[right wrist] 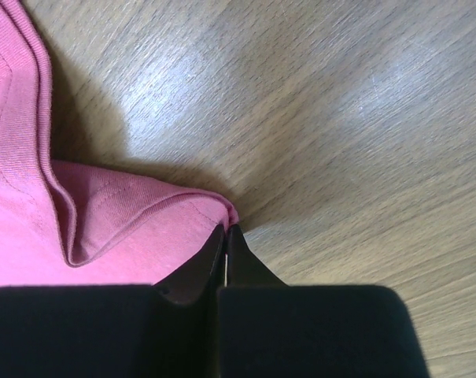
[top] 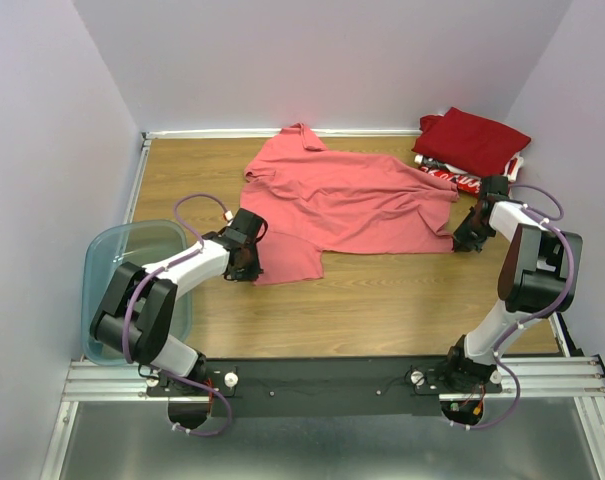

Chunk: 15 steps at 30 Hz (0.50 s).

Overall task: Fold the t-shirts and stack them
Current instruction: Flatten the tshirt out

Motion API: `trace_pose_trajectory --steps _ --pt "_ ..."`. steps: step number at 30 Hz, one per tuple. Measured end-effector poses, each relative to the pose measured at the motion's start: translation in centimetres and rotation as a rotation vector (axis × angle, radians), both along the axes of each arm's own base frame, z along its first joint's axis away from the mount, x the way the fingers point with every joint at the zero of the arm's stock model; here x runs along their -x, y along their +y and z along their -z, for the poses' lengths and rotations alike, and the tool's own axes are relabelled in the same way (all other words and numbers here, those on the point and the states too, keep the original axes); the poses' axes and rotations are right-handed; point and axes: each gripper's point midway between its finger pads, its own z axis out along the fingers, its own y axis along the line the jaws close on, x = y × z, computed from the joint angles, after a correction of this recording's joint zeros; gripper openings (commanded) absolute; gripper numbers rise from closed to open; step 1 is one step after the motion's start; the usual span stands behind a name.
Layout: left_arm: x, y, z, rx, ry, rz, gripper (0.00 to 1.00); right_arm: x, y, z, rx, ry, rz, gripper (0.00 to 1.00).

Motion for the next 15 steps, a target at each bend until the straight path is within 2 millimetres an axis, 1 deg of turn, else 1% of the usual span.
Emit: trace_pose_trajectory --steps 3,7,10,12,15 --pt "-0.2 -0.3 0.0 0.015 -0.008 0.007 0.00 0.0 0.0 -0.1 0.001 -0.002 -0.001 0.01" --pt "-0.1 -0.4 -0.2 0.021 -0.009 0.016 0.00 0.5 0.1 -0.6 0.006 -0.008 -0.009 0.01" --pt "0.3 -0.3 -0.3 0.020 0.001 0.024 0.00 1.6 0.3 -1.2 0.008 -0.009 -0.014 0.00" --pt "0.6 -0.2 -0.8 0.021 0.000 0.030 0.00 2.6 0.6 -1.6 0.007 -0.006 -0.014 0.01" --pt "1.0 0.0 -2.2 0.029 -0.022 0.036 0.00 4.1 0.9 -2.1 0.005 0.001 -0.014 0.01"
